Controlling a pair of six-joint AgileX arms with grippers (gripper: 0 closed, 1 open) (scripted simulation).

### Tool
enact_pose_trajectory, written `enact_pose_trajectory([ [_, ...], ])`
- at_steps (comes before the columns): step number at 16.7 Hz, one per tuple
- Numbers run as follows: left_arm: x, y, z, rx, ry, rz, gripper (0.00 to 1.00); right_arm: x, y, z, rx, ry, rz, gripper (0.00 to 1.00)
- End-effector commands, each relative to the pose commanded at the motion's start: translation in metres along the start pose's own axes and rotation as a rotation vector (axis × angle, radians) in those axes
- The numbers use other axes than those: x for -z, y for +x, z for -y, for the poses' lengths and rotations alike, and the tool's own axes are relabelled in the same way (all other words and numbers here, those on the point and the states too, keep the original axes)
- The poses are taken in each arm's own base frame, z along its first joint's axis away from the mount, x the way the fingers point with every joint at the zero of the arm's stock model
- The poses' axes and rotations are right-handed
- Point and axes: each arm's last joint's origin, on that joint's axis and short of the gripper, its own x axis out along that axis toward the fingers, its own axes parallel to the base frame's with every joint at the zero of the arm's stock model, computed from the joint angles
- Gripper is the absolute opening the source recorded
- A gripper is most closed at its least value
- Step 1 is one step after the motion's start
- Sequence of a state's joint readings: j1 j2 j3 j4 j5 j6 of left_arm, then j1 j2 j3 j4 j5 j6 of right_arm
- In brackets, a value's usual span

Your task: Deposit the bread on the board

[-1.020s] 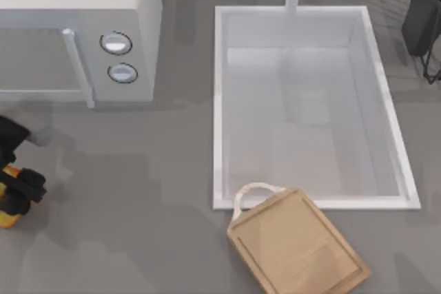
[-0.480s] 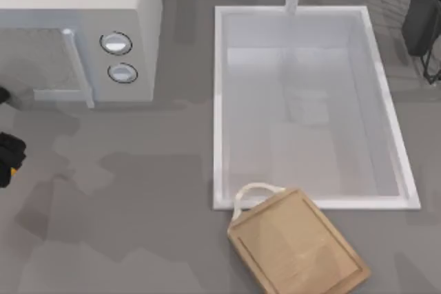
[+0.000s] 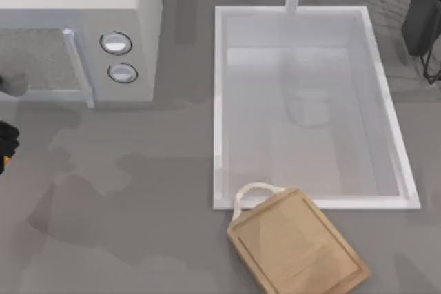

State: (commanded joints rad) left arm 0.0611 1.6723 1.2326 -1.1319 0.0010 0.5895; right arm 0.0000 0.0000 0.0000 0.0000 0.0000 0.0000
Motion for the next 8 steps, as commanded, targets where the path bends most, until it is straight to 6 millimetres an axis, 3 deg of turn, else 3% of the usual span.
enact_pose_trajectory([
  [4,-0.019,-0.002,0.025,0.025,-0.006,0.025,0.00,0.000,0.000,0.000,0.000,0.000,0.000,1.00],
  [8,-0.058,-0.002,0.082,0.082,-0.069,0.036,0.00,0.000,0.000,0.000,0.000,0.000,0.000,1.00],
])
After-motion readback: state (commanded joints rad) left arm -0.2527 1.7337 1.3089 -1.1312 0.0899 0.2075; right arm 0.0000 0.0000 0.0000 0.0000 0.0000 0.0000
